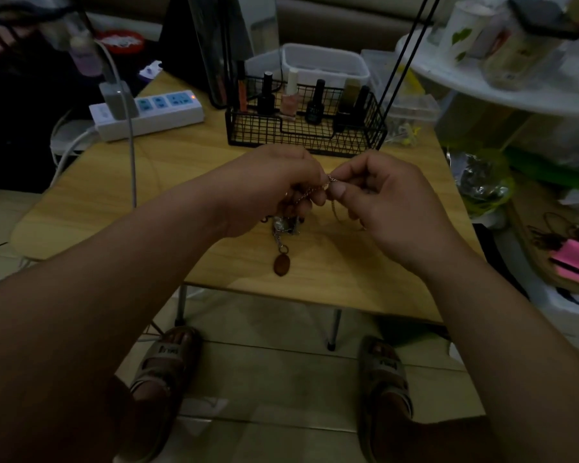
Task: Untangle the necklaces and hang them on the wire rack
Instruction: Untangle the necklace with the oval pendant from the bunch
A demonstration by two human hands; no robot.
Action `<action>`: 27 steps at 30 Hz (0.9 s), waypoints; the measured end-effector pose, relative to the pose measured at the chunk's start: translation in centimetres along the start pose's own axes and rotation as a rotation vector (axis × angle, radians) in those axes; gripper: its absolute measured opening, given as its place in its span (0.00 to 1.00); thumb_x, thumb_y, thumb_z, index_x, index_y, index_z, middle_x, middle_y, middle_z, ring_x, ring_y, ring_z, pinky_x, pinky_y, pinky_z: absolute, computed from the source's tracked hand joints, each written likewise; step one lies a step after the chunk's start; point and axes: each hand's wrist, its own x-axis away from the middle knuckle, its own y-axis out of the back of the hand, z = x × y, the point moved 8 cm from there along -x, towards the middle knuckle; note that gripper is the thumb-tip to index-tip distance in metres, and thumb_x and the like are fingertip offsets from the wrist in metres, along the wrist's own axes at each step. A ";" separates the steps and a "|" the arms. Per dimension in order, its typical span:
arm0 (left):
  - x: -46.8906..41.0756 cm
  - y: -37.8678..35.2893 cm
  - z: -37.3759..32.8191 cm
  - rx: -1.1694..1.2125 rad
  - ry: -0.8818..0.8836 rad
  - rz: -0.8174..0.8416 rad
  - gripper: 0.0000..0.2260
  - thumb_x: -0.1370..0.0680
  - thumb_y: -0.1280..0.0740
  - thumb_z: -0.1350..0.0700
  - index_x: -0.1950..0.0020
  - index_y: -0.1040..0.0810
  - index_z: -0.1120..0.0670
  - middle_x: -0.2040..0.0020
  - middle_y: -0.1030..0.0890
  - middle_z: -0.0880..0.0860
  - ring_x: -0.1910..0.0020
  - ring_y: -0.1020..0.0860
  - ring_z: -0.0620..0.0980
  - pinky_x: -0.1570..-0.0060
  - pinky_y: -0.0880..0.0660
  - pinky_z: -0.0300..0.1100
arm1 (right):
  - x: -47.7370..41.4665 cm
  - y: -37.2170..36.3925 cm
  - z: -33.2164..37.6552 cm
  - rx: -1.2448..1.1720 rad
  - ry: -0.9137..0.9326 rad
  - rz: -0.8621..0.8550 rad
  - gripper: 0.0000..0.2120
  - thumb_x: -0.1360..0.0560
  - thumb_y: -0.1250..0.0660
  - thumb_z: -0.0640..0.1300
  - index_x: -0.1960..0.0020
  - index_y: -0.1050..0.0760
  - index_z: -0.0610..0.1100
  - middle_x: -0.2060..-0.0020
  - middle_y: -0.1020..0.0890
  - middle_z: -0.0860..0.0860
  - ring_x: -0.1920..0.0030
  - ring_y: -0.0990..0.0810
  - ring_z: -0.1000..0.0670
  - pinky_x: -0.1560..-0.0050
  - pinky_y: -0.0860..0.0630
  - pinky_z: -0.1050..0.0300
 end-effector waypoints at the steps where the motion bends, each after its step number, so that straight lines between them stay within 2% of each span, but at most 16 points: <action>1: 0.0 0.1 0.0 0.004 0.007 -0.003 0.05 0.19 0.34 0.58 0.52 0.20 0.55 0.60 0.17 0.52 0.64 0.23 0.47 0.59 0.26 0.45 | 0.0 0.1 0.1 -0.031 -0.003 0.002 0.03 0.21 0.28 0.41 0.47 0.20 0.45 0.59 0.17 0.51 0.65 0.23 0.60 0.64 0.26 0.66; 7: 0.0 0.1 -0.1 -0.075 -0.004 -0.003 0.03 0.19 0.33 0.58 0.50 0.19 0.55 0.59 0.17 0.52 0.63 0.23 0.48 0.55 0.27 0.48 | 0.0 0.0 0.2 -0.097 0.001 0.011 0.07 0.21 0.28 0.38 0.44 0.22 0.42 0.59 0.17 0.48 0.66 0.24 0.60 0.66 0.27 0.67; 10: 0.1 0.4 -0.2 -0.155 -0.018 -0.018 0.01 0.19 0.31 0.59 0.49 0.19 0.55 0.58 0.16 0.51 0.62 0.21 0.46 0.56 0.24 0.43 | -0.1 -0.1 0.2 -0.083 0.015 0.015 0.08 0.22 0.28 0.37 0.44 0.22 0.42 0.57 0.17 0.47 0.64 0.22 0.59 0.64 0.25 0.66; 14: 0.2 0.5 0.0 -0.255 -0.021 -0.024 0.03 0.19 0.30 0.59 0.45 0.18 0.56 0.58 0.15 0.51 0.62 0.19 0.43 0.64 0.24 0.35 | -0.1 -0.2 0.4 -0.012 0.058 -0.005 0.08 0.22 0.27 0.38 0.45 0.21 0.48 0.54 0.17 0.50 0.61 0.22 0.55 0.60 0.23 0.61; 16: 0.4 0.4 0.0 -0.272 -0.025 -0.023 0.02 0.19 0.29 0.59 0.47 0.18 0.56 0.61 0.15 0.50 0.63 0.18 0.43 0.65 0.25 0.34 | 0.0 -0.3 0.6 0.022 0.080 -0.013 0.08 0.21 0.28 0.39 0.46 0.20 0.49 0.54 0.17 0.53 0.62 0.24 0.56 0.62 0.25 0.64; 19: 0.4 0.5 -0.3 -0.225 -0.035 -0.018 0.01 0.19 0.29 0.60 0.49 0.19 0.55 0.61 0.15 0.50 0.62 0.19 0.44 0.59 0.24 0.40 | 0.0 -0.2 0.7 0.059 0.100 -0.028 0.07 0.22 0.28 0.39 0.47 0.21 0.49 0.55 0.19 0.55 0.62 0.25 0.56 0.63 0.26 0.65; 22: 0.5 0.5 -0.5 -0.123 -0.018 0.010 0.02 0.19 0.31 0.60 0.50 0.19 0.56 0.58 0.16 0.52 0.62 0.20 0.46 0.52 0.25 0.48 | -0.1 -0.2 0.8 0.064 0.107 -0.032 0.06 0.22 0.28 0.40 0.48 0.21 0.48 0.57 0.19 0.54 0.60 0.22 0.49 0.62 0.24 0.57; 25: 0.6 0.4 -0.5 -0.106 0.000 0.023 0.04 0.18 0.33 0.61 0.50 0.19 0.56 0.59 0.16 0.51 0.62 0.20 0.47 0.51 0.27 0.49 | -0.1 -0.3 0.8 0.054 0.117 -0.032 0.06 0.22 0.27 0.40 0.49 0.22 0.46 0.57 0.18 0.50 0.58 0.21 0.44 0.61 0.23 0.51; 27: 0.6 0.5 -0.3 -0.122 0.017 0.019 0.04 0.17 0.34 0.61 0.50 0.19 0.56 0.59 0.16 0.51 0.61 0.20 0.48 0.51 0.26 0.49 | -0.1 -0.3 0.7 0.051 0.117 -0.034 0.06 0.22 0.27 0.40 0.49 0.22 0.46 0.57 0.19 0.50 0.58 0.21 0.44 0.61 0.23 0.51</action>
